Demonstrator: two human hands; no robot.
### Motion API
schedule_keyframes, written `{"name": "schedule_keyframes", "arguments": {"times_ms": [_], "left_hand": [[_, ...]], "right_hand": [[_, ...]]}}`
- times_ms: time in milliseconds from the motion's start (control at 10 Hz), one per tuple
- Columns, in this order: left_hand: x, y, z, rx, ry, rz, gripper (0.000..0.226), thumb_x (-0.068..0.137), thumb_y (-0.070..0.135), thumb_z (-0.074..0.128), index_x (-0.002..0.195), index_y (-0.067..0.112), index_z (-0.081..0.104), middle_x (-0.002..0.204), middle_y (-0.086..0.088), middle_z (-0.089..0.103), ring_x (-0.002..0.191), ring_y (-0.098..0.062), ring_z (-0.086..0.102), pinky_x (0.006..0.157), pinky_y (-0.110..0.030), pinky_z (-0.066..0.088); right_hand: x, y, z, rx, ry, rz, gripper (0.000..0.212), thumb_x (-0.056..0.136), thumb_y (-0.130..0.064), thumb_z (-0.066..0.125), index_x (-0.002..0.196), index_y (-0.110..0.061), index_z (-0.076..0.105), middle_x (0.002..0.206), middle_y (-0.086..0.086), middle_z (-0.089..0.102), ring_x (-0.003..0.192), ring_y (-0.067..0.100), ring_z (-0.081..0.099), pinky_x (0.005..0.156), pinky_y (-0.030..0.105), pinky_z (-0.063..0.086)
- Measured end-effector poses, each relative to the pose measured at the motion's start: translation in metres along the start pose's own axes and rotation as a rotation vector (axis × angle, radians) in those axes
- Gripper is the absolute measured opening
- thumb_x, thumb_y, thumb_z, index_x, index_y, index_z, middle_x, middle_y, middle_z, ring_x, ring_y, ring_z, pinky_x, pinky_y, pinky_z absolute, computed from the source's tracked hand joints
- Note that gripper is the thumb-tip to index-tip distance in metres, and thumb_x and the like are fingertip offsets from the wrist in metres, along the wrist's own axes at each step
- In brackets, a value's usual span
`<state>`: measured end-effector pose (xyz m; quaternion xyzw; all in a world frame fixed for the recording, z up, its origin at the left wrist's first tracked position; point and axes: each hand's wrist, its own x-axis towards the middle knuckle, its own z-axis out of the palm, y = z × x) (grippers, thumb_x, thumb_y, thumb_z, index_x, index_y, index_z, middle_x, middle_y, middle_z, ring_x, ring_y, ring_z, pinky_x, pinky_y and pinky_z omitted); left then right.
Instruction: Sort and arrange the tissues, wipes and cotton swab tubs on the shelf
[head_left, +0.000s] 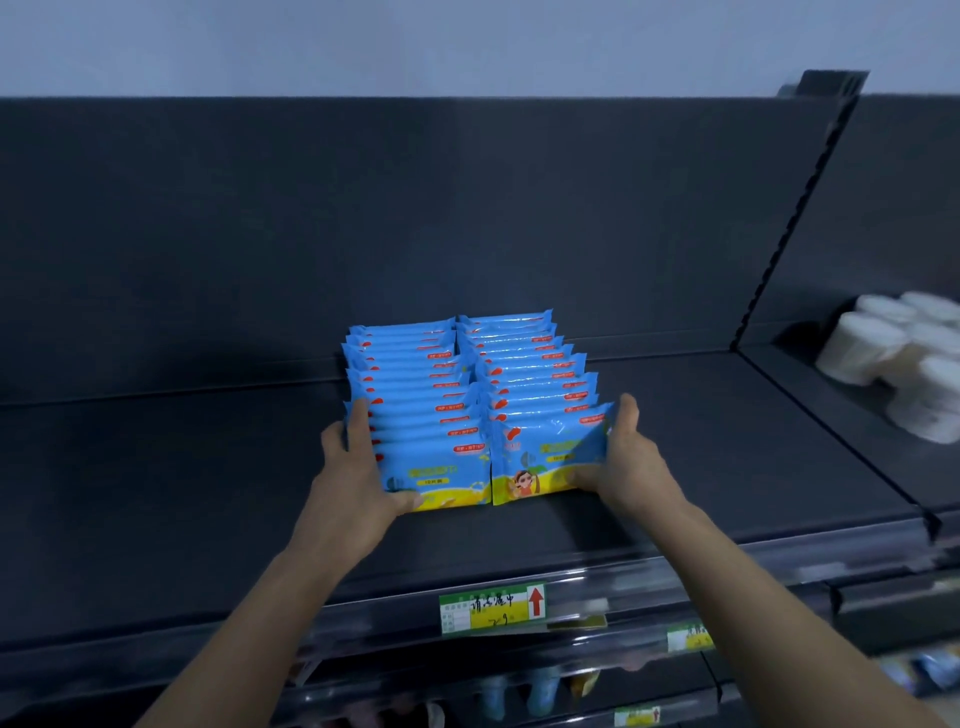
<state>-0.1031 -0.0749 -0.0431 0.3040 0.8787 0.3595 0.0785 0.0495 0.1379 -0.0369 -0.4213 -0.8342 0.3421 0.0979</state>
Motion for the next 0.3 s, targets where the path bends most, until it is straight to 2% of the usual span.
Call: {"name": "schedule_keyframes", "arguments": {"times_ms": [200,300], "left_hand": [[-0.011,0.007,-0.001,0.02,-0.005,-0.043,0.117,0.07,0.022,0.079,0.147,0.025,-0.009,0.147,-0.003,0.013,0.12,-0.023,0.047,0.091,-0.031,0.041],[-0.015,0.017,-0.004,0.099,0.119,-0.052,0.116,0.068,0.027,0.081,0.148,0.021,-0.002,0.146,-0.008,0.017,0.123,-0.031,0.042,0.094,-0.04,0.04]], "right_hand": [[-0.001,0.01,-0.001,-0.032,-0.024,-0.017,0.102,0.076,-0.022,0.075,0.144,-0.02,-0.001,0.122,0.014,0.053,0.105,0.031,0.056,0.083,0.039,0.047],[-0.003,0.011,-0.015,-0.086,0.001,-0.065,0.085,0.077,-0.026,0.073,0.139,-0.012,0.015,0.12,0.015,0.052,0.103,0.032,0.055,0.076,0.035,0.044]]}}
